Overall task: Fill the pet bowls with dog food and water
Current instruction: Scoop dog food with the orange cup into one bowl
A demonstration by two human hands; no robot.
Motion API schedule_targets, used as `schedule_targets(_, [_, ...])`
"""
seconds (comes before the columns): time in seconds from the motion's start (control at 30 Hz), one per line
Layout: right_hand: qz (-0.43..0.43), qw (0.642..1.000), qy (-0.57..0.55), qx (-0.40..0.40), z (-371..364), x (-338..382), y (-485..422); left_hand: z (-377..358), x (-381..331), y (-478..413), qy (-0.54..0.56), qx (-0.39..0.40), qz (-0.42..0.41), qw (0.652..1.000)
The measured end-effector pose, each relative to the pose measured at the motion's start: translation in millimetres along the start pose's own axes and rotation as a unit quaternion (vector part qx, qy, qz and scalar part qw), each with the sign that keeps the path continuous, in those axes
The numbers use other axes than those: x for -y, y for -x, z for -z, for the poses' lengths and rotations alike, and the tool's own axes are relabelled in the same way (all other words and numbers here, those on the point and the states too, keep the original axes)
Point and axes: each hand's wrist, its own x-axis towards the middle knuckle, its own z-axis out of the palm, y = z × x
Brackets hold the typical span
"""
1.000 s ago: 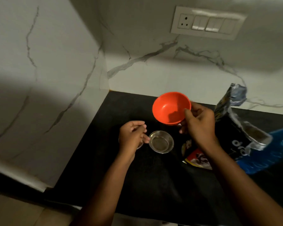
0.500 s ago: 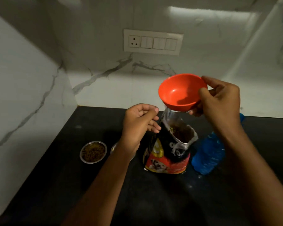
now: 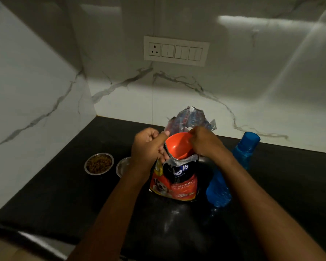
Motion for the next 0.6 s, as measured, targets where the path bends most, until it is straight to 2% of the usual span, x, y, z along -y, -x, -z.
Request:
schedule_targets(0.13, [0.008,0.994,0.029,0.107,-1.1,-1.6,-16.0,-5.9,11.0,23.5,-0.035,-0.035,-0.010,0.999])
schedule_targets(0.23, [0.027,0.987,0.074,0.138,-4.0,0.8,-28.0,-11.3,20.4,42.1,-0.018,-0.048,0.000,0.999])
schedule_targets(0.33, [0.027,0.995,0.053,0.078,-7.2,-2.9,-31.6,-20.1,31.4,61.5,0.062,-0.080,0.032,0.994])
schedule_targets(0.43, [0.040,0.993,-0.105,0.024,-5.2,-11.3,-14.2,-32.4,47.1,87.3,0.135,-0.103,0.045,0.984])
schedule_targets(0.6, [0.076,0.949,-0.279,-0.128,-5.7,-35.7,41.4,-56.5,82.0,111.0,0.148,-0.030,0.107,0.983])
